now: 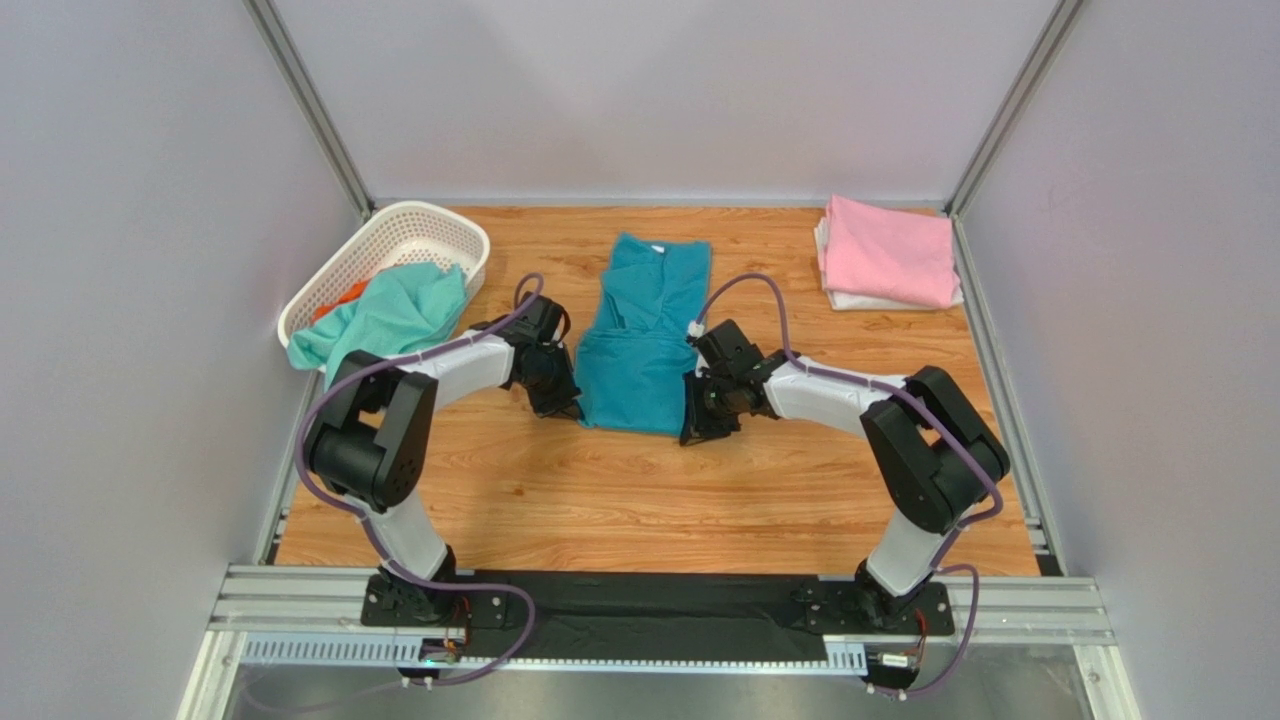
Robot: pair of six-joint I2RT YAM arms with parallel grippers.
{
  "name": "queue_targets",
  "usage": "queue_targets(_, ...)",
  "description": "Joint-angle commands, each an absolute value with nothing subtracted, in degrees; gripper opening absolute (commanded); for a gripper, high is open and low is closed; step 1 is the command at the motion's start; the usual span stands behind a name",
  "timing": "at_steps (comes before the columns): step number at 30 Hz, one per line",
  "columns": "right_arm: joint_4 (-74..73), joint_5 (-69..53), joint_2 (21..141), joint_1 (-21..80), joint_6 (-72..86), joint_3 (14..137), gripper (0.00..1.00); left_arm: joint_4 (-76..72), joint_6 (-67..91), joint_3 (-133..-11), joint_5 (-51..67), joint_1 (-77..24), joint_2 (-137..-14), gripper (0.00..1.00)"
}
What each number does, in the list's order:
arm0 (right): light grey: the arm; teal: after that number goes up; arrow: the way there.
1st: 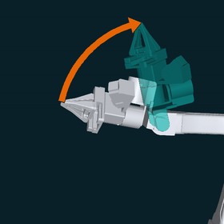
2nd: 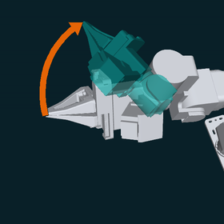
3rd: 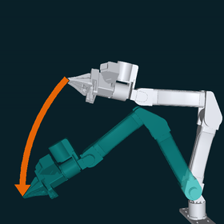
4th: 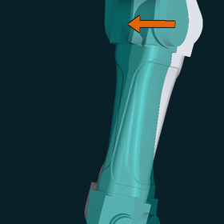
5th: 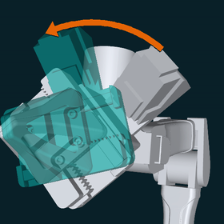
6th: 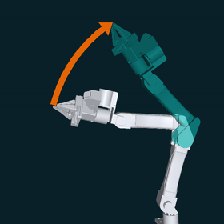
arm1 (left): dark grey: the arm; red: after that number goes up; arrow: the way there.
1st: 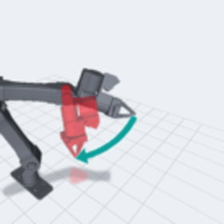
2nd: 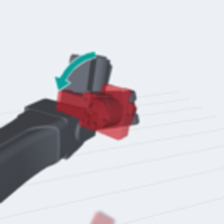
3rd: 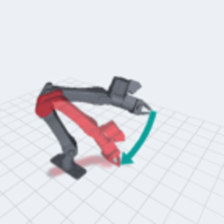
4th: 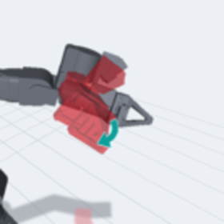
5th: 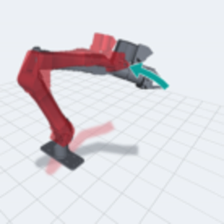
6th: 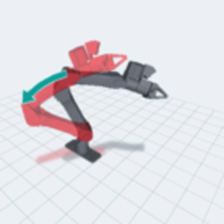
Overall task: Fold and stack the t-shirts
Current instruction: Fold the tshirt
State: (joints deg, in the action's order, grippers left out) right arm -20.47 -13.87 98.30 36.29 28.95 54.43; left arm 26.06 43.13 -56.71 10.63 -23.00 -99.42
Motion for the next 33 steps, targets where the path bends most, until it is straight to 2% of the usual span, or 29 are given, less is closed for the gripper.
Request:
queue_targets(1, -20.2, -16.0, 97.3, 36.4, 28.7, 54.8, 0.07, 25.9, 42.8, -54.1, 10.5, -22.9, -99.1, 0.00)
queue_targets(4, -20.7, -16.2, 93.9, 36.3, 27.9, 52.6, 0.00, 25.1, 43.2, -50.0, 11.1, -22.9, -94.4, 0.00)
queue_targets(14, -27.1, -19.6, 80.4, 42.1, 27.9, 47.6, 0.00, 27.6, 48.3, -37.5, 13.7, -25.5, -73.4, 0.00)
queue_targets(17, -31.3, -20.0, 73.9, 45.5, 30.7, 47.1, 0.00, 34.2, 50.7, -35.4, 10.6, -27.9, -61.1, 0.00)
queue_targets(21, -36.8, -21.6, 66.6, 48.3, 33.7, 47.3, 0.00, 44.1, 52.9, -35.2, 8.0, -30.8, -47.9, 0.00)
queue_targets(26, -37.3, -30.2, 59.6, 51.3, 39.4, 45.8, 0.00, 51.1, 55.1, -36.5, 8.5, -31.2, -34.3, 0.00)
queue_targets(29, -37.4, -33.3, 56.9, 51.9, 40.3, 46.1, 0.00, 51.6, 55.4, -38.2, 8.7, -31.2, -31.1, 0.00)
queue_targets(33, -39.0, -32.9, 56.4, 51.3, 38.8, 48.5, 0.00, 52.6, 53.4, -43.5, 6.4, -31.2, -33.1, 0.00)
